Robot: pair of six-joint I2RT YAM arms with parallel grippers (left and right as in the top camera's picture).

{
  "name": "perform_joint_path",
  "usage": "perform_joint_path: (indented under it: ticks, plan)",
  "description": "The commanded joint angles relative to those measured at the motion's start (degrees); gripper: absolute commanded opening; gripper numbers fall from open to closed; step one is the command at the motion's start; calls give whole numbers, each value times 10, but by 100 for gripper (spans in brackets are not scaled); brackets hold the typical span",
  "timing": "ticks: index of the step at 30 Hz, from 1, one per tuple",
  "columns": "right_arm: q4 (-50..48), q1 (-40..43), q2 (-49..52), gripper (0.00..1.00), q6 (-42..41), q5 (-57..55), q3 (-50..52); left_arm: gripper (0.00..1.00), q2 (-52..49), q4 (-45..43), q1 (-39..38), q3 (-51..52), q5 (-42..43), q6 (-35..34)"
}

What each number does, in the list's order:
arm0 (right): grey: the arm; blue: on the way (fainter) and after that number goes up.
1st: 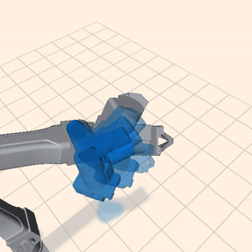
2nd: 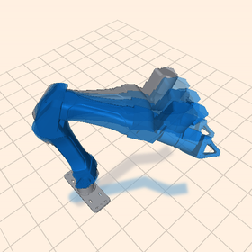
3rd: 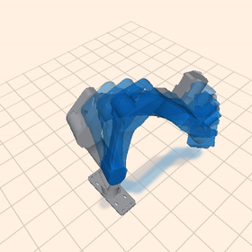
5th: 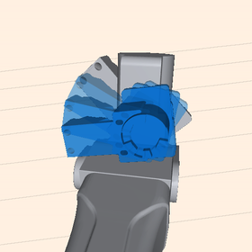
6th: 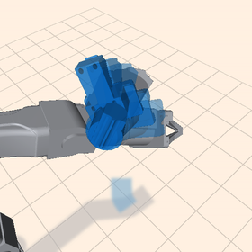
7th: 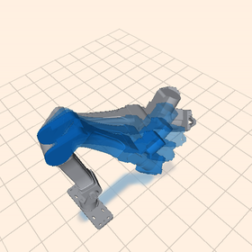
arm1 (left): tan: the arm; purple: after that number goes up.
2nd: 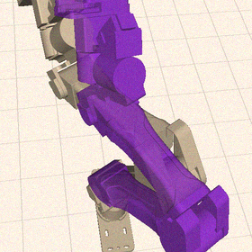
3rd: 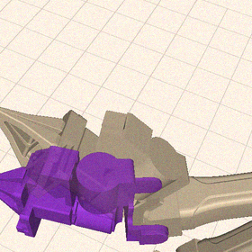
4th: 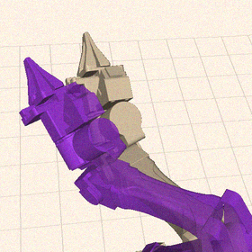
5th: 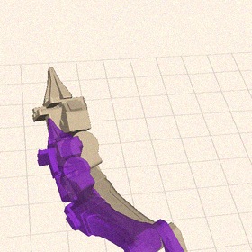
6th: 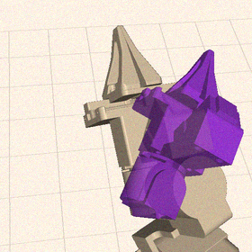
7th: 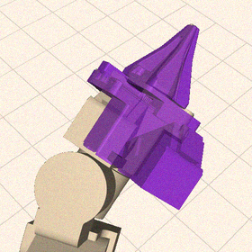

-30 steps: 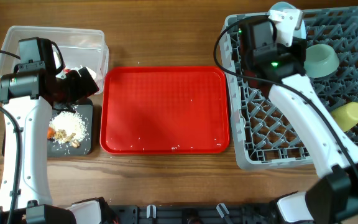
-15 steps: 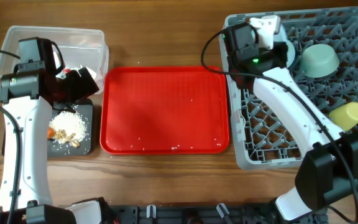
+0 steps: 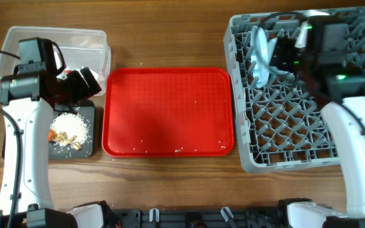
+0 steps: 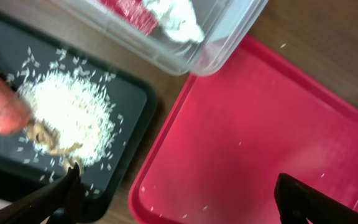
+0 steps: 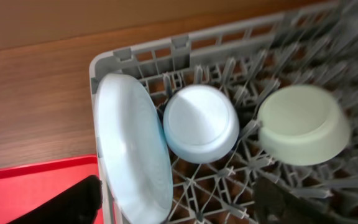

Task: Sort waste into correct bins and load items into the dishwasher rack

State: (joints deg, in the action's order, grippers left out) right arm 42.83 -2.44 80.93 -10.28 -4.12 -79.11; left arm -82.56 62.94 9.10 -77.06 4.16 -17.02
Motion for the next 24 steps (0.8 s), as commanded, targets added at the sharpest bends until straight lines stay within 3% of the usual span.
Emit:
perform_joint_path:
  ticks: [1, 5, 8, 11, 14, 20, 24]
  plan:
    - [15, 62, 21, 100, 41, 182, 0, 100, -3, -23, -22, 0, 5, 8]
    - [93, 94, 31, 100, 43, 172, 0, 100, -14, -7, -85, 0, 13, 68]
    - [141, 94, 31, 100, 42, 148, 0, 100, -16, 48, -96, 0, 11, 56]
    - [175, 94, 24, 100, 42, 129, 2, 100, -11, 111, -86, 2, -34, -2]
    - [149, 94, -19, 99, 43, 129, 42, 100, 38, 100, -92, 30, -31, 21]
    - [-31, 94, -270, 100, 57, 126, 266, 100, 329, -92, -131, 252, -39, 33]
    - [-21, 94, -392, 100, 46, 121, 333, 100, 467, -123, -131, 313, -40, 33]
